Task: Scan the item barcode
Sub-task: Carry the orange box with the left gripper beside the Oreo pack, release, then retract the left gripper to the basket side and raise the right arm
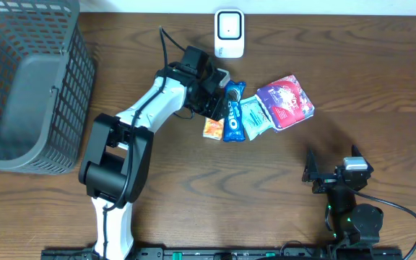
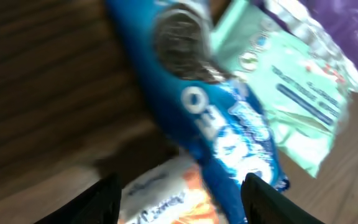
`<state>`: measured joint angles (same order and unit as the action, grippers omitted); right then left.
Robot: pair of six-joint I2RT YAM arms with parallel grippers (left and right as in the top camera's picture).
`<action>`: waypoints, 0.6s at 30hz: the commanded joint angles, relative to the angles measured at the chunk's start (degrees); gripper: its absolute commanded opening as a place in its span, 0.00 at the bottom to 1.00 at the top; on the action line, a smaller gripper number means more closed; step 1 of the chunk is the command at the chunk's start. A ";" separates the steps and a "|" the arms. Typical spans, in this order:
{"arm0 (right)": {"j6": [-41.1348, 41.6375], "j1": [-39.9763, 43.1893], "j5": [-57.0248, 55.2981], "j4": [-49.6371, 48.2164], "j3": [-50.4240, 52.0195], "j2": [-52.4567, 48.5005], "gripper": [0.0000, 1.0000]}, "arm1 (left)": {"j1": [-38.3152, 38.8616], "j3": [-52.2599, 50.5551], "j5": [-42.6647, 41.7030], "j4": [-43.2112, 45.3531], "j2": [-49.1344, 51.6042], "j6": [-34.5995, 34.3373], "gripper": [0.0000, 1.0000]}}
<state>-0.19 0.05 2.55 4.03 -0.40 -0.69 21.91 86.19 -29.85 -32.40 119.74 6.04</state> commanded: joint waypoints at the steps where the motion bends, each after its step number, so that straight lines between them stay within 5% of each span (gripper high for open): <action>1: 0.98 0.39 -0.31 0.24 0.09 0.31 0.99 | -2.47 2.45 3.89 -1.44 -5.01 -4.07 0.63; 18: 0.98 0.39 -0.31 0.24 0.09 0.31 0.99 | -4.55 2.47 8.07 -21.27 -15.43 -7.61 0.64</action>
<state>-0.19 0.05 2.55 4.03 -0.40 -0.69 17.67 88.09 -22.28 -51.90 110.37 0.32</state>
